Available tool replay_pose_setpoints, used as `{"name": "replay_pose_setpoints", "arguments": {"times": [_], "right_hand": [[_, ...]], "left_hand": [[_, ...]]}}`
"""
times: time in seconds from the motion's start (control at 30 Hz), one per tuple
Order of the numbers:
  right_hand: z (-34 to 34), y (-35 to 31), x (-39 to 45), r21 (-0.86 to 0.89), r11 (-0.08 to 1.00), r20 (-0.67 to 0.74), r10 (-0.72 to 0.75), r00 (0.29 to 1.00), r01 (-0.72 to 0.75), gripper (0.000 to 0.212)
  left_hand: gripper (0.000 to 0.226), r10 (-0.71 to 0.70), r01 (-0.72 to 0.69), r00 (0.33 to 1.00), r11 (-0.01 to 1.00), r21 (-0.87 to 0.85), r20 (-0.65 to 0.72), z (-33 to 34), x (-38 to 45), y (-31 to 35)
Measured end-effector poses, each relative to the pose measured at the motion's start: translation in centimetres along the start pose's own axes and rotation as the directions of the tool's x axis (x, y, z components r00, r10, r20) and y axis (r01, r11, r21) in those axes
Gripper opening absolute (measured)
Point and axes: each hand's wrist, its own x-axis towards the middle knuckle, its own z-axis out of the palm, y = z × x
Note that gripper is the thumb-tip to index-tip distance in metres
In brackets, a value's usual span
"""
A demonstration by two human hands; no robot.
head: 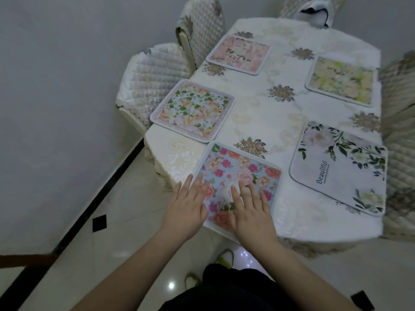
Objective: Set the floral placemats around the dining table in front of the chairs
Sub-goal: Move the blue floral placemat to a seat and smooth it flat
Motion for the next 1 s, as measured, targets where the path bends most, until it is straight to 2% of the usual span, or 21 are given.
{"name": "replay_pose_setpoints", "arguments": {"times": [0.3, 0.6, 0.77, 1.0], "right_hand": [[4.1, 3.7, 2.6, 0.05, 0.993, 0.12, 0.097, 0.988, -0.104, 0.062], [7.9, 4.3, 4.5, 0.125, 0.98, 0.226, 0.126, 0.966, -0.157, 0.062], [9.3, 3.9, 4.8, 0.157, 0.952, 0.225, 0.225, 0.948, -0.263, 0.059], [9.4, 5.3, 3.5, 0.152, 0.887, 0.194, 0.406, 0.893, -0.437, 0.063]], "left_hand": [[0.057, 0.092, -0.094, 0.981, 0.996, -0.001, 0.172, 3.9, 6.9, -0.1], [0.061, 0.249, -0.248, 0.937, 0.968, -0.037, 0.244, 8.4, 9.9, -0.6], [0.057, 0.381, -0.37, 0.893, 0.925, -0.09, 0.24, 10.0, 11.1, -1.4], [0.056, 0.319, -0.299, 0.922, 0.946, -0.123, 0.217, 10.3, 12.3, -4.2]]}}
